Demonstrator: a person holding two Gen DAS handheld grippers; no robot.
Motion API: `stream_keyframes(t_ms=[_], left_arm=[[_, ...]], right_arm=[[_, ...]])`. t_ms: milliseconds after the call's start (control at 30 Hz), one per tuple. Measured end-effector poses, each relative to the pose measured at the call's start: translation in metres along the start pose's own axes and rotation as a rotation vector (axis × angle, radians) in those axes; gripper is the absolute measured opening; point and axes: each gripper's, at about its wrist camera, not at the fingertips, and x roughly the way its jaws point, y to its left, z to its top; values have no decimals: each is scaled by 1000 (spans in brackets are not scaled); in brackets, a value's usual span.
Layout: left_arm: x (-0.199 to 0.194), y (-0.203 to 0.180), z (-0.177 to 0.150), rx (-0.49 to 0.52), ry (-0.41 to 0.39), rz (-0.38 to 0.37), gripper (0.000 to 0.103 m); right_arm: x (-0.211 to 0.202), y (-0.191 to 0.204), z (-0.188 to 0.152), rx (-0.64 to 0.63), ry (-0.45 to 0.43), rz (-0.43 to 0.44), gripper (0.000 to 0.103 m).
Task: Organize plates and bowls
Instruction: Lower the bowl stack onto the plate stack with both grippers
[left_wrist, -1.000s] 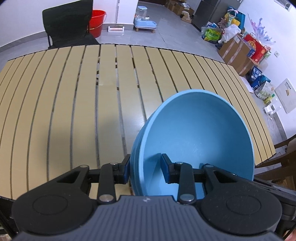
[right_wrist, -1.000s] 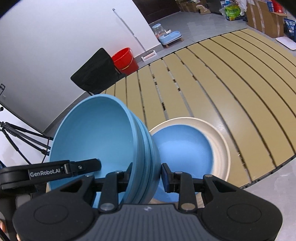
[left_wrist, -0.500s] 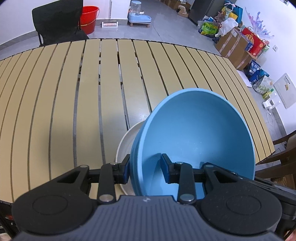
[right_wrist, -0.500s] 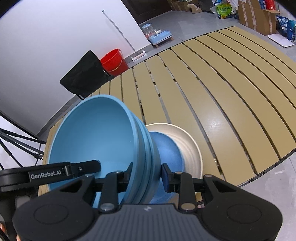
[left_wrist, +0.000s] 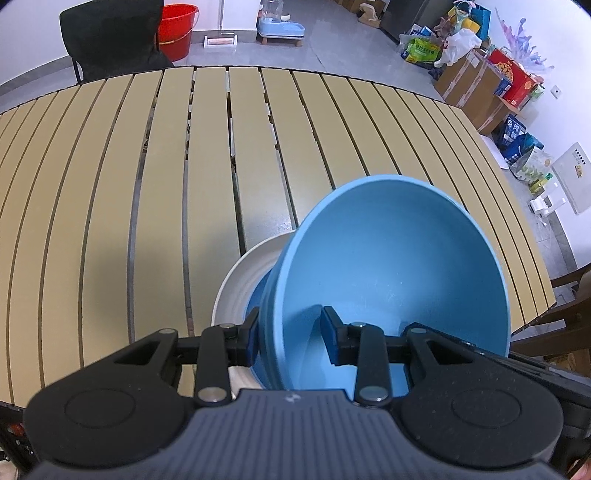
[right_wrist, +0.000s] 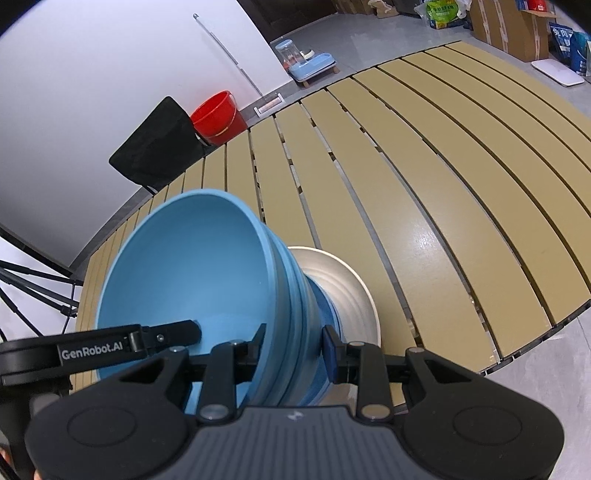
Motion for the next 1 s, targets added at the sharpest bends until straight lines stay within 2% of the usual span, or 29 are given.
stream_keyframes(t_ms=[1000], left_arm=[[21, 2, 6, -31, 59, 2, 33]], right_arm=[[25, 11, 10, -60, 61, -51, 25]])
